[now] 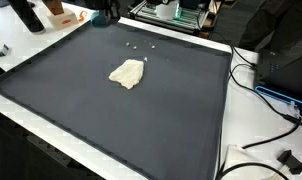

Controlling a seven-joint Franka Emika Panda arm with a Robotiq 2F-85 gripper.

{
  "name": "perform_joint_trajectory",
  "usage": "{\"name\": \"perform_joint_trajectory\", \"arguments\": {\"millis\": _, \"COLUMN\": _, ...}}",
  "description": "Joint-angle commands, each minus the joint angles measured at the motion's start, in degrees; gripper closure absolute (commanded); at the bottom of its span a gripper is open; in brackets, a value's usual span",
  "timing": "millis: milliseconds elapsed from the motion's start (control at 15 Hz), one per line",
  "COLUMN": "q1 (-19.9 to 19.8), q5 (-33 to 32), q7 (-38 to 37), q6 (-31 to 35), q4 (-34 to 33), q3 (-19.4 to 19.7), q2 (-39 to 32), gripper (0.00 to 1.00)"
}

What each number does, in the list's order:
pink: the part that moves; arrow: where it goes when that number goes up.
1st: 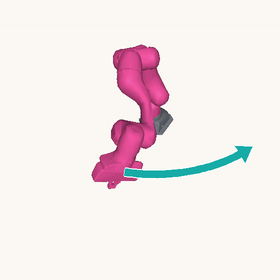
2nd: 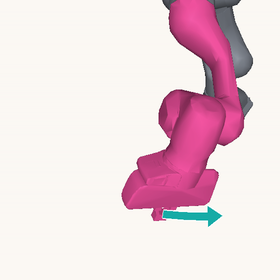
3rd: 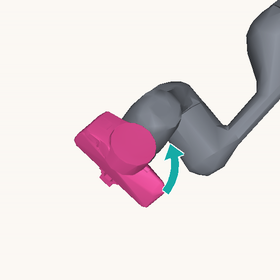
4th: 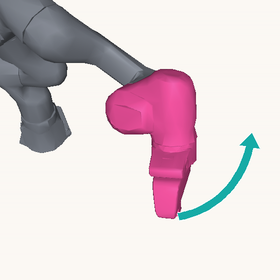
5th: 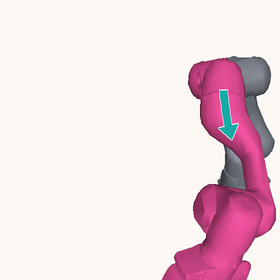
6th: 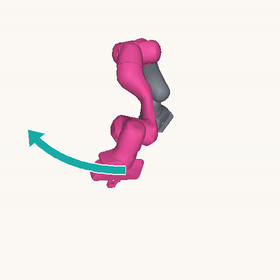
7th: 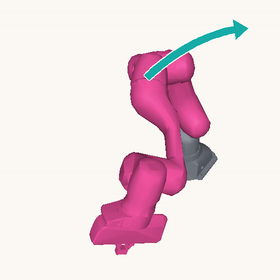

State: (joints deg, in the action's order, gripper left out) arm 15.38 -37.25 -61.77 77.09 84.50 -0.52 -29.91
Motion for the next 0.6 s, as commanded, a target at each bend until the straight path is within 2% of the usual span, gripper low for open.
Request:
{"name": "perform_joint_trajectory", "arguments": {"millis": 0, "q1": 1.39, "q5": -2.01, "q7": -2.69, "q6": -3.17, "q4": -4.0, "q3": 0.77, "q2": -4.42, "gripper": 0.81}}
{"name": "perform_joint_trajectory", "arguments": {"millis": 533, "q1": 3.0, "q5": -3.96, "q7": -3.76, "q6": -3.6, "q4": -8.06, "q3": 1.34, "q2": -10.85, "gripper": 0.81}}
